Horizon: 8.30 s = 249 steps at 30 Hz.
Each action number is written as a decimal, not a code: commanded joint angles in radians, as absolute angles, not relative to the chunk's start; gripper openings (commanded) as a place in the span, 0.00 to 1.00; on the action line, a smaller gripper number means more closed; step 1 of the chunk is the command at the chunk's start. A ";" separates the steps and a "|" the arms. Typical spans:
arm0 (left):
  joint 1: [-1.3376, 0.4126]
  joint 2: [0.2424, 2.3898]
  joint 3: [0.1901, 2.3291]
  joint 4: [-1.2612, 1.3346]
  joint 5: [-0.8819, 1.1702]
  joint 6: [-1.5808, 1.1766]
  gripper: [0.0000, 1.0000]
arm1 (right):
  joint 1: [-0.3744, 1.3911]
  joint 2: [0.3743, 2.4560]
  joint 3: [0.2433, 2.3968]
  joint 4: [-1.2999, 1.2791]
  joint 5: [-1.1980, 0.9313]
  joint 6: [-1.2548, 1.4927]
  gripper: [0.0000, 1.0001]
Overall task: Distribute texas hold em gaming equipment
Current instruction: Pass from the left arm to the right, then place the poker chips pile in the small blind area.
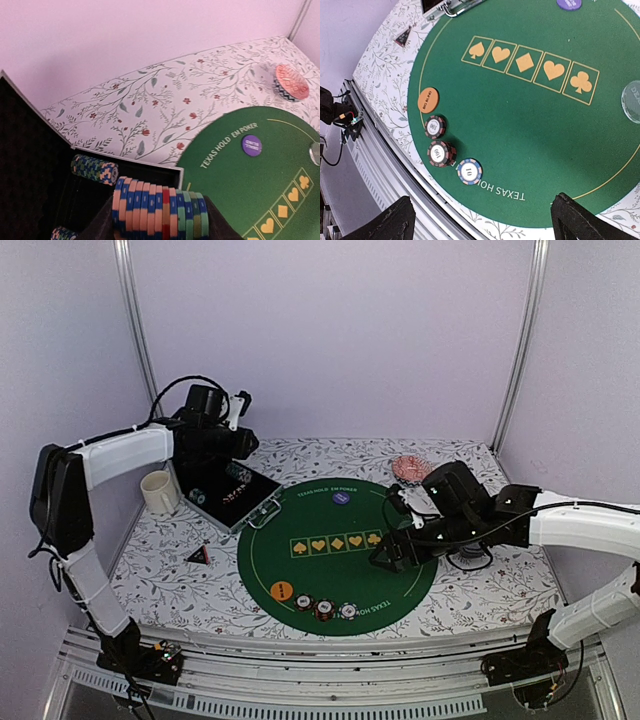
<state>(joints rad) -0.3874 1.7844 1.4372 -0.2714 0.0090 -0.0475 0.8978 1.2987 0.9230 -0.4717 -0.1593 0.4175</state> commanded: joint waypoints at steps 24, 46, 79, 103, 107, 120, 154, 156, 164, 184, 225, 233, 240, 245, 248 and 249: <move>-0.644 1.737 1.051 0.344 0.644 -0.895 0.00 | 0.842 1.380 1.358 -0.638 -0.020 -0.045 0.98; -0.597 2.304 1.319 0.550 0.634 -1.304 0.00 | 0.645 2.049 1.635 -0.488 -0.395 -0.462 0.96; -0.578 2.356 1.276 0.601 0.638 -1.338 0.00 | 0.618 2.336 1.682 -0.254 -0.568 -0.342 0.62; -0.574 2.384 1.276 0.607 0.643 -1.344 0.00 | 0.618 2.389 1.669 -0.166 -0.581 -0.295 0.40; -0.572 2.388 1.277 0.607 0.644 -1.342 0.00 | 0.619 2.374 1.658 -0.166 -0.563 -0.300 0.28; -0.567 2.398 1.339 0.509 0.639 -1.250 0.23 | 0.618 2.261 1.602 -0.149 -0.455 -0.307 0.06; -0.529 2.306 1.370 0.308 0.517 -1.043 0.76 | 0.489 2.199 1.506 -0.187 -0.276 -0.302 0.03; -0.531 2.302 1.391 0.268 0.498 -1.007 0.76 | 0.477 2.209 1.510 -0.189 -0.250 -0.294 0.03; -0.551 2.298 1.574 -0.042 0.370 -0.714 0.76 | 0.468 2.252 1.568 -0.224 -0.155 -0.242 0.03; -0.645 2.319 1.794 -0.341 0.175 -0.338 0.76 | 0.484 2.295 1.593 -0.268 -0.042 -0.178 0.40; -0.645 2.063 1.699 -0.397 0.206 -0.228 0.76 | 0.500 1.963 1.621 -0.378 -0.153 -0.214 0.99; -0.646 1.689 1.398 -0.450 0.088 -0.215 0.76 | 0.530 1.671 1.494 -0.427 -0.218 -0.131 0.99; -0.649 1.400 1.112 -0.545 -0.050 -0.279 0.78 | 0.573 1.443 1.250 -0.410 -0.300 -0.019 0.99; -0.650 1.266 1.008 -0.618 -0.092 -0.313 0.79 | 0.581 1.305 1.111 -0.451 -0.202 0.083 0.99; -0.650 1.221 0.966 -0.627 -0.101 -0.308 0.79 | 0.581 1.242 1.050 -0.488 -0.123 0.135 0.99; -0.649 1.214 0.955 -0.629 -0.106 -0.303 0.79 | 0.581 1.224 1.027 -0.499 -0.102 0.153 0.99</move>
